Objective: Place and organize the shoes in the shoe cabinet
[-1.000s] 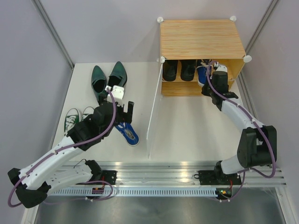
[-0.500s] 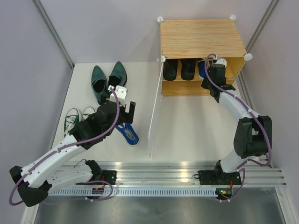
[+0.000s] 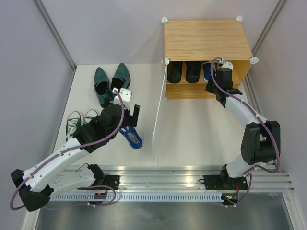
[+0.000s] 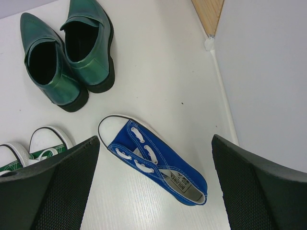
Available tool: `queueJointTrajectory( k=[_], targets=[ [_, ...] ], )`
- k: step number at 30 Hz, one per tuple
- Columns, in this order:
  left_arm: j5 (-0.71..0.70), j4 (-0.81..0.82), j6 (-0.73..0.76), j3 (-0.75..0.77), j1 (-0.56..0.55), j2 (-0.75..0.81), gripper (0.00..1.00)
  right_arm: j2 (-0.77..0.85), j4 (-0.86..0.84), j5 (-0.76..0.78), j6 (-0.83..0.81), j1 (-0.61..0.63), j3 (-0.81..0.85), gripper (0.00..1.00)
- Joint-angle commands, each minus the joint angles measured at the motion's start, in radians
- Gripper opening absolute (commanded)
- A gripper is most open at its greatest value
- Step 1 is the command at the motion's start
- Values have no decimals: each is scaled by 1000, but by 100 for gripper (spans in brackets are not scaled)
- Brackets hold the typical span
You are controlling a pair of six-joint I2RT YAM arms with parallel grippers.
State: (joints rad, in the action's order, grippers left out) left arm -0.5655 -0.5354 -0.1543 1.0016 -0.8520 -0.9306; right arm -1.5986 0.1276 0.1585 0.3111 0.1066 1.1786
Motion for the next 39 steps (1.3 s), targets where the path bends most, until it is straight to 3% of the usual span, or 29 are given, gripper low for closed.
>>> queueJointTrajectory(
  k=[1,5,13,39],
  targets=[
    [9,38,32,0,5,-1,100,58,-68,-20,8,-5,-31,42],
    [10,38,30,0,7,-4,100,89,-69,-40,20,-7,-68,42],
    [7,38,33,-1,5,-7,100,106,-72,-24,20,-7,-57,33],
    [-7,38,39,-4,5,-14,100,-77,-75,13,-26,-7,151,31]
  ],
)
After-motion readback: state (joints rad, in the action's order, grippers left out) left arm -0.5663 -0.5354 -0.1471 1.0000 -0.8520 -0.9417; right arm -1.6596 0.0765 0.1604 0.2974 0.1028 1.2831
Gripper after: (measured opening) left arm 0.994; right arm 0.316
